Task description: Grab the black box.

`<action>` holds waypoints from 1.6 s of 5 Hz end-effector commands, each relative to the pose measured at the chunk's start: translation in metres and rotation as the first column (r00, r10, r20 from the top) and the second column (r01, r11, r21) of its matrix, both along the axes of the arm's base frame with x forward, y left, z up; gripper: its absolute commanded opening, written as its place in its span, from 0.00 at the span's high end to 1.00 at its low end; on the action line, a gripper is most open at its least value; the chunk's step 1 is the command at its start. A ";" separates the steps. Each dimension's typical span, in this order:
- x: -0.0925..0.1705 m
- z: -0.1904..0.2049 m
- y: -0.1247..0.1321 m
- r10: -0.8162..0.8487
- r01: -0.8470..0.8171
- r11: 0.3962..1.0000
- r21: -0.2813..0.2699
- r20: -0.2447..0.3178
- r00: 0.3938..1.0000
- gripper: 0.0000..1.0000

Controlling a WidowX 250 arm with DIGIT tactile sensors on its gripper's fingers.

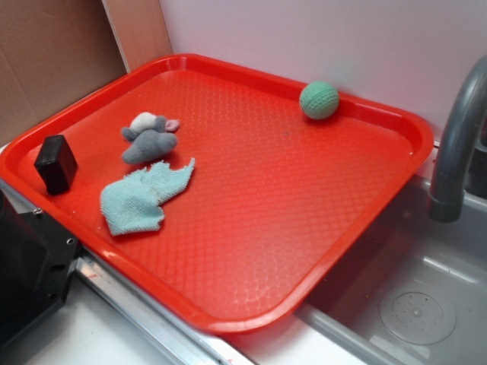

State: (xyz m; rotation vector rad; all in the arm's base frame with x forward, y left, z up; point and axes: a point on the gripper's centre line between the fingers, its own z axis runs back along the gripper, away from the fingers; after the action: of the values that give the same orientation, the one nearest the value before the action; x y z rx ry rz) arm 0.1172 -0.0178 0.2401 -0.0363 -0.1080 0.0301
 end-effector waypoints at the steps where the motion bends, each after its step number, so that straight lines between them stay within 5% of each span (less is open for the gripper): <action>1: 0.000 0.000 0.000 0.000 0.000 1.000 0.000 0.000 1.000 0.00; 2: 0.008 -0.032 0.025 0.098 -0.099 0.995 0.034 0.030 0.995 0.00; 4: 0.002 -0.097 0.081 0.495 -0.492 0.862 0.125 0.010 0.869 0.00; 6: -0.010 -0.154 0.114 0.459 -0.462 0.883 0.076 0.054 0.887 0.00; 7: 0.001 -0.175 0.111 0.447 -0.454 0.890 0.044 0.110 0.888 0.00; 8: 0.025 -0.202 0.099 0.450 -0.452 0.891 0.027 0.065 0.891 0.00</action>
State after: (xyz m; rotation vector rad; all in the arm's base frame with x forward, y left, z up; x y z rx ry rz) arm 0.1401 0.0774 0.0330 0.0221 -0.1372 0.4959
